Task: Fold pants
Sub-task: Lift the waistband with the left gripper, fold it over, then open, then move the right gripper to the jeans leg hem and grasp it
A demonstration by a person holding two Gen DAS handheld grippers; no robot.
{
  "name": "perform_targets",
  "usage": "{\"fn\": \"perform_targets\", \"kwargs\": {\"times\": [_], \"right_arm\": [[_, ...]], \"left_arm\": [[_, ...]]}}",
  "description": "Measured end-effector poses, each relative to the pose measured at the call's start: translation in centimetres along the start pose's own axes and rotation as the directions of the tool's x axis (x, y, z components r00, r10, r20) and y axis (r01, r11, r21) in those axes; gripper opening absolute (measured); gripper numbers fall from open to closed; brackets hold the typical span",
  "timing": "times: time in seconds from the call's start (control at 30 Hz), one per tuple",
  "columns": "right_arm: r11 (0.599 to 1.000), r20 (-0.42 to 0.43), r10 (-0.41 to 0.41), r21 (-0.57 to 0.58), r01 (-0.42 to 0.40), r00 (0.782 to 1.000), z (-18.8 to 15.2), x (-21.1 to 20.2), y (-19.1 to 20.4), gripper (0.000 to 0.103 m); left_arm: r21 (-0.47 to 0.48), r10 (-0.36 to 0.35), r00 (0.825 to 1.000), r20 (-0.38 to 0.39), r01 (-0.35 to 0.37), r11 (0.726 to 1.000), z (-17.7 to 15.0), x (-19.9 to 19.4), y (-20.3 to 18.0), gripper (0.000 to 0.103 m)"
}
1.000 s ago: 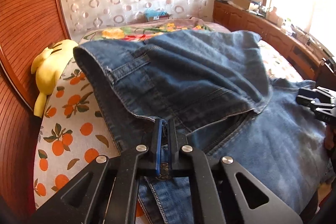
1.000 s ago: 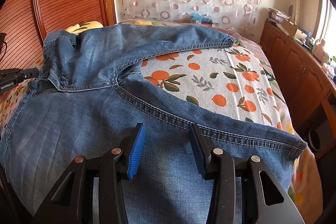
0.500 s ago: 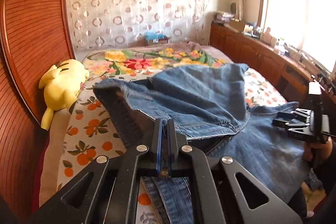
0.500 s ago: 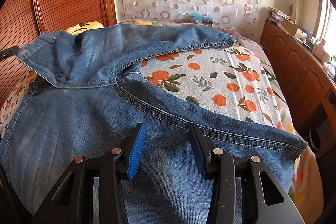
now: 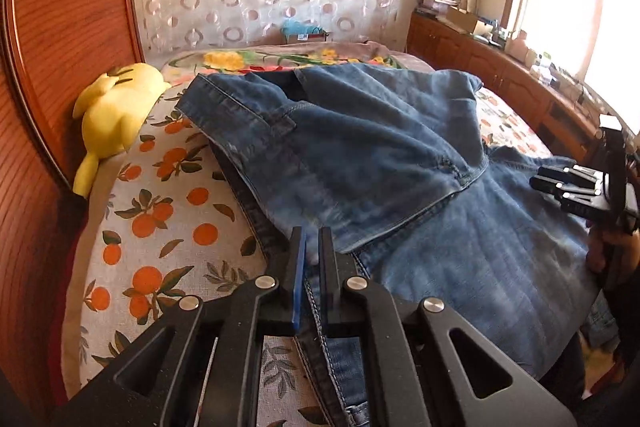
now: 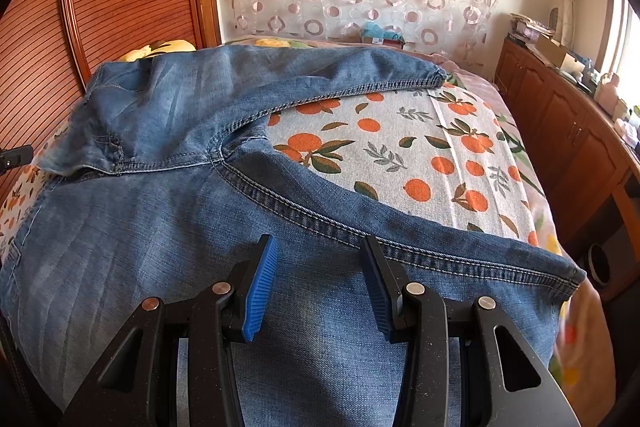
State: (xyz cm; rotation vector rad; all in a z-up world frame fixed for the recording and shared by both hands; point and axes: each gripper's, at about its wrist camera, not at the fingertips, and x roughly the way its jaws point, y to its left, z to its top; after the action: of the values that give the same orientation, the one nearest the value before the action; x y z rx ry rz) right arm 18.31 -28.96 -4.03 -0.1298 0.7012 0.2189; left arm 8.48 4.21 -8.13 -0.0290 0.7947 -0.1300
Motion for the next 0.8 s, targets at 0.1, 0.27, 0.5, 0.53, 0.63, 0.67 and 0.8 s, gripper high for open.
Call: {"fn": "perform_targets", "kwargs": {"times": [0.1, 0.27, 0.5, 0.53, 0.63, 0.67, 0.8], "right_arm": [[1.0, -0.001, -0.001, 0.0, 0.001, 1.0, 0.0, 0.0, 0.0, 0.045], [1.0, -0.004, -0.004, -0.003, 0.004, 1.0, 0.0, 0.1, 0.1, 0.045], [1.0, -0.012, -0.004, -0.003, 0.004, 1.0, 0.0, 0.2, 0.0, 0.045], [1.0, -0.015, -0.001, 0.0, 0.001, 1.0, 0.1, 0.2, -0.1, 0.045], [1.0, -0.016, 0.002, 0.009, -0.001, 1.0, 0.3, 0.0, -0.4, 0.045], [1.0, -0.011, 0.005, 0.015, -0.004, 1.0, 0.5, -0.2, -0.4, 0.045], [0.999, 0.024, 0.026, 0.022, -0.027, 0.999, 2.4, -1.5, -1.5, 0.049]], "left_arm": [[0.007, 0.035, 0.999, 0.038, -0.036, 0.999, 0.6, -0.8, -0.2, 0.006], [0.017, 0.001, 0.997, 0.075, -0.002, 1.0, 2.2, -0.8, -0.6, 0.03], [0.072, -0.055, 0.995, 0.082, 0.049, 0.996, 5.1, 2.6, -2.6, 0.047], [0.082, -0.064, 0.994, 0.087, 0.057, 0.995, 5.6, 3.3, -3.0, 0.047], [0.111, -0.078, 0.994, 0.078, 0.069, 0.991, 6.8, 5.4, -4.0, 0.047], [0.118, -0.069, 0.995, 0.071, 0.061, 0.991, 7.1, 6.2, -4.2, 0.047], [0.125, -0.066, 0.997, 0.032, 0.061, 0.99, 7.2, 9.0, -4.6, 0.047]]}}
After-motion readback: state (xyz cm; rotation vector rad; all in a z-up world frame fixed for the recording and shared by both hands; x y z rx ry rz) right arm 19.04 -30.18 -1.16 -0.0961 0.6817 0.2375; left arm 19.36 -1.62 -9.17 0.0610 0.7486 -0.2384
